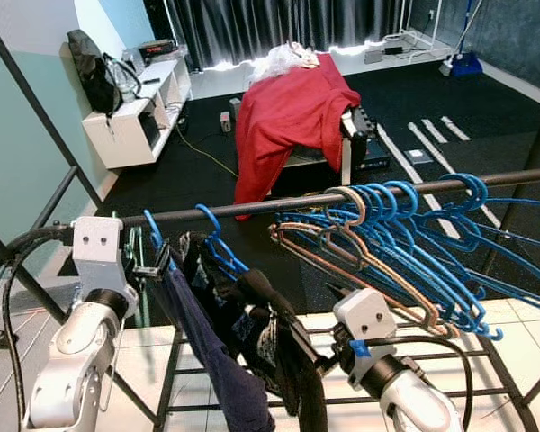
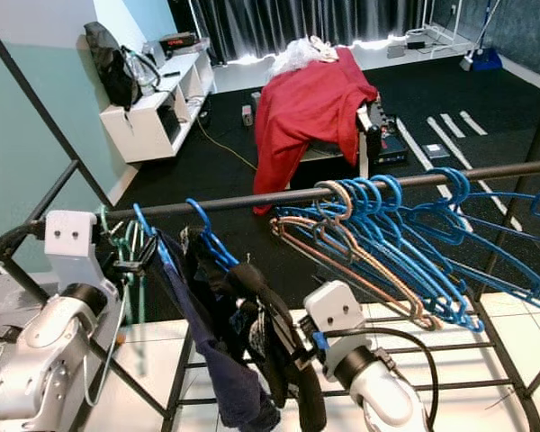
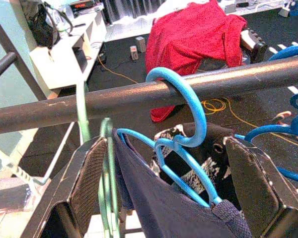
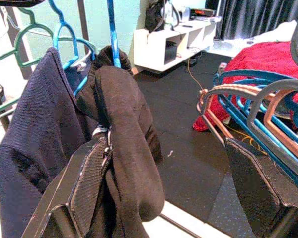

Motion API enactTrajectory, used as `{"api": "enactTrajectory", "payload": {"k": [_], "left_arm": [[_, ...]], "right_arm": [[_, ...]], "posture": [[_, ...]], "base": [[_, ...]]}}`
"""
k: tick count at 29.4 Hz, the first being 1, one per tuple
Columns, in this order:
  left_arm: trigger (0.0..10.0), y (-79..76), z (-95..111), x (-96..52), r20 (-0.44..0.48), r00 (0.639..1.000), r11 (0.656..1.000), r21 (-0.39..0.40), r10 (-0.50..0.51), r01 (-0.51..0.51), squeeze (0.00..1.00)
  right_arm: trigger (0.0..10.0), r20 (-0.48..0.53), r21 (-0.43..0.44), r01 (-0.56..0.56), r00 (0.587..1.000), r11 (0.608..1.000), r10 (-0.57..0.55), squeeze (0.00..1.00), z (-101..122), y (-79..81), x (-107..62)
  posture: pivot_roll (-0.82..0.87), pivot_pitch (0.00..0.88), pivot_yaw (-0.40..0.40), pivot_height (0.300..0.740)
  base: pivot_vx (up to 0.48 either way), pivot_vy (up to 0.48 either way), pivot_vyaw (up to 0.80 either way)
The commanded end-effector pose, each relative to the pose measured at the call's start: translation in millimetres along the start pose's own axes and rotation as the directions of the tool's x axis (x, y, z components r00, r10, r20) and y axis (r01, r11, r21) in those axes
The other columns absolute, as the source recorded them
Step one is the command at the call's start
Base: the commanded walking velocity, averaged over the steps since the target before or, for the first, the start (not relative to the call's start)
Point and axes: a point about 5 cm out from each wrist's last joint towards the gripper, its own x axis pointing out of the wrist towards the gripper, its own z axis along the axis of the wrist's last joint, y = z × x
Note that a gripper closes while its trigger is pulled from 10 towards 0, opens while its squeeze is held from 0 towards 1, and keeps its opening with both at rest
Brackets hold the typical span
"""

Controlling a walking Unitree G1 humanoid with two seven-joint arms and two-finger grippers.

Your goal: Hang hanger

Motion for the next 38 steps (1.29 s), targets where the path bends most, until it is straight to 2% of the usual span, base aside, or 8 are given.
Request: {"api": "enactTrajectory", "payload": {"k": [1,14,20,29,30,32,33,38], "left_arm": [[10.0,8.0,-4.4,0.7,-0.018,0.999,0.999,0.03,0.027,-0.027,0.0],[10.0,-9.1,-11.4,3.6,-0.071,0.997,1.0,0.01,-0.026,0.027,0.0],[10.0,-40.2,-38.5,-9.5,-0.246,0.966,0.997,0.01,-0.074,0.079,0.0],[10.0,-37.1,-60.8,-19.8,-0.433,0.901,0.998,0.055,0.015,0.01,0.0],[4.8,-37.0,-67.6,-24.5,-0.48,0.877,0.998,0.061,0.027,0.003,0.0],[4.8,-37.0,-67.6,-24.5,-0.48,0.877,0.998,0.061,0.027,0.003,0.0],[0.0,-35.9,-70.5,-26.4,-0.505,0.863,0.998,0.058,0.036,-0.008,0.0],[0.0,-29.7,-70.3,-25.7,-0.512,0.857,0.997,0.067,0.059,-0.029,0.0]], "right_arm": [[10.0,-0.001,0.018,-0.003,1.0,1.0,0.003,0.0,0.2,1.5,0.6],[10.0,-0.002,0.017,-0.001,1.0,1.0,0.001,0.0,0.4,1.0,0.6],[10.0,-0.003,0.02,-0.003,1.0,1.0,0.003,0.0,-0.1,2.1,0.7],[10.0,-0.001,0.022,-0.002,1.0,1.0,0.002,0.0,-0.5,3.0,1.0],[10.0,-0.001,0.023,-0.002,1.0,1.0,0.002,0.0,-0.5,3.2,1.2],[10.0,-0.001,0.023,-0.002,1.0,1.0,0.002,0.0,-0.5,3.2,1.2],[10.0,0.0,0.024,-0.002,1.0,1.0,0.002,0.0,-0.5,3.4,1.4],[10.0,0.001,0.024,-0.001,1.0,1.0,0.001,0.0,-0.1,3.3,1.6]], "posture": [[-0.12,0.026,0.139,0.74],[-0.12,0.027,0.14,0.74],[-0.12,0.024,0.144,0.74],[-0.12,0.019,0.152,0.74],[-0.12,0.018,0.151,0.74],[-0.12,0.018,0.151,0.74],[-0.12,0.018,0.151,0.74],[-0.12,0.02,0.151,0.74]], "base": [[0.0,0.0,0.0],[0.0,0.0,0.0],[0.0,0.0,0.0],[0.0,0.0,0.0],[0.0,0.0,0.0],[0.0,0.0,0.0],[0.0,0.0,0.0],[0.0,0.0,0.0]]}}
